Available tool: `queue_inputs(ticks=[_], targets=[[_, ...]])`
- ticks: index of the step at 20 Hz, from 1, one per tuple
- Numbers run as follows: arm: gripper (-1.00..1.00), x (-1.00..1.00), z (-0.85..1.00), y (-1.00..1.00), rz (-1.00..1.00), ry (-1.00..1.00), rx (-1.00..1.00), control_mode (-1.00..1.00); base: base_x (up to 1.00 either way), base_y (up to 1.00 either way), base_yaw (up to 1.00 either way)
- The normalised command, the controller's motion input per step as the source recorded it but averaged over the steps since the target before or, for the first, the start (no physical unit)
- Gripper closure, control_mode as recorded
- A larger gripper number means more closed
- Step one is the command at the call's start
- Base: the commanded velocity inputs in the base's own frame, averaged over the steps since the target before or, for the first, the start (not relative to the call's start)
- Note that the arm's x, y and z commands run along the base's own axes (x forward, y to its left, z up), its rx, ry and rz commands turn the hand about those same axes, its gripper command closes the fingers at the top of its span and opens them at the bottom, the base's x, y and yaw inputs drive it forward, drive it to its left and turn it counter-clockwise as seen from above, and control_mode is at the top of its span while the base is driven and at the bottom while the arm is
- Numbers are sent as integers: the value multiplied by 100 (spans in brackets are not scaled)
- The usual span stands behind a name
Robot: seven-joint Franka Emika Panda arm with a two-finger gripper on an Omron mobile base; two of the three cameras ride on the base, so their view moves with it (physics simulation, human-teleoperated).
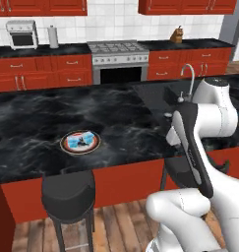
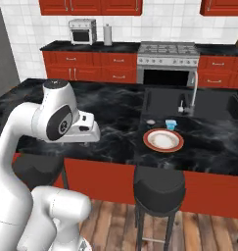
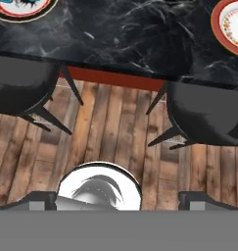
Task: Place two yogurt containers on each plate.
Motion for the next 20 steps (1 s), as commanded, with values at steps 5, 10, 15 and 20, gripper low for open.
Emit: queue_inputs(ticks=[5,10,15,20], targets=[[-100,0,0,0,0,0,0,100,12,-92,-1],[-100,0,0,0,0,0,0,100,0,-100,-4],[-100,0,0,0,0,0,0,100,16,-85,3],[-100,0,0,0,0,0,0,100,73,-9,19]])
